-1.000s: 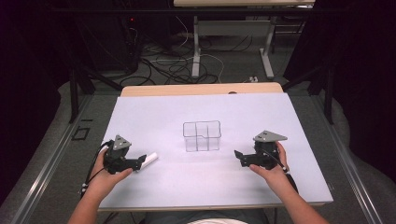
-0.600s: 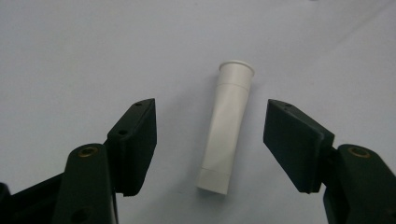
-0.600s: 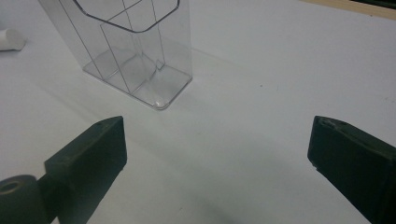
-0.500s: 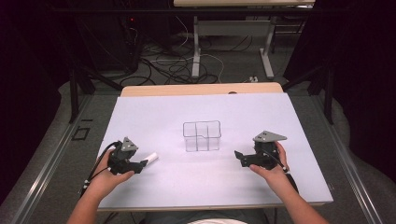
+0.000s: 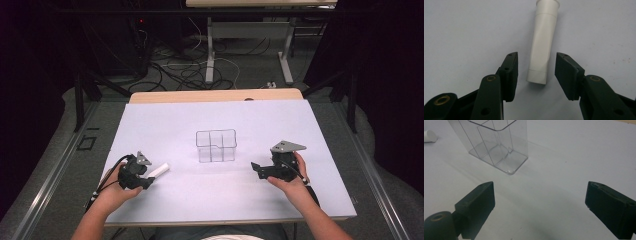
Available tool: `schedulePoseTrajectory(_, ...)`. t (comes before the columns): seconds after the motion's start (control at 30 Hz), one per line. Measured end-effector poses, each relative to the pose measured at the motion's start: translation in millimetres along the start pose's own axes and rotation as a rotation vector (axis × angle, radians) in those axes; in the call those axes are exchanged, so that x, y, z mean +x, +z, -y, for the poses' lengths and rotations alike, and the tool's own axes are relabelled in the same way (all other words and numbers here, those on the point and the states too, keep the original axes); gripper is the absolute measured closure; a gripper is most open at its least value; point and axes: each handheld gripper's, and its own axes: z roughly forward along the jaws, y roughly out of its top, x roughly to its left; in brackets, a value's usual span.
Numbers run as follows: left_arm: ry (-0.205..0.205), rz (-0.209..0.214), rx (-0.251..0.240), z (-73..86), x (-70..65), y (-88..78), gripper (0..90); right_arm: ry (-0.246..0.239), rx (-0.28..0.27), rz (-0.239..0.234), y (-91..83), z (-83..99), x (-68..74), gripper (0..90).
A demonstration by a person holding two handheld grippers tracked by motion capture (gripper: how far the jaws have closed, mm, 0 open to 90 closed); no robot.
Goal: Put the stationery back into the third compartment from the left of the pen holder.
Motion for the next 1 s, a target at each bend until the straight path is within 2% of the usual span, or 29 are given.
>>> schedulePoseTrajectory(0.47, 0.01, 0.016, 0.073, -0.7, -0.5, 5.3, 61.7, 0.005, 0.004, -0.008, -2.0, 1.5, 1.6, 10.8)
schedulePoseTrajectory(0.7, 0.021, 0.011, 0.089, -2.2, 0.2, 5.7, 68.1, 0.004, 0.003, -0.004, -3.7, 2.9, 0.1, 11.6)
schedulePoseTrajectory(1.0, 0.046, 0.019, 0.111, -3.9, 0.0, 5.0, 70.6, 0.004, 0.004, -0.004, -3.3, 3.2, 0.6, 12.4)
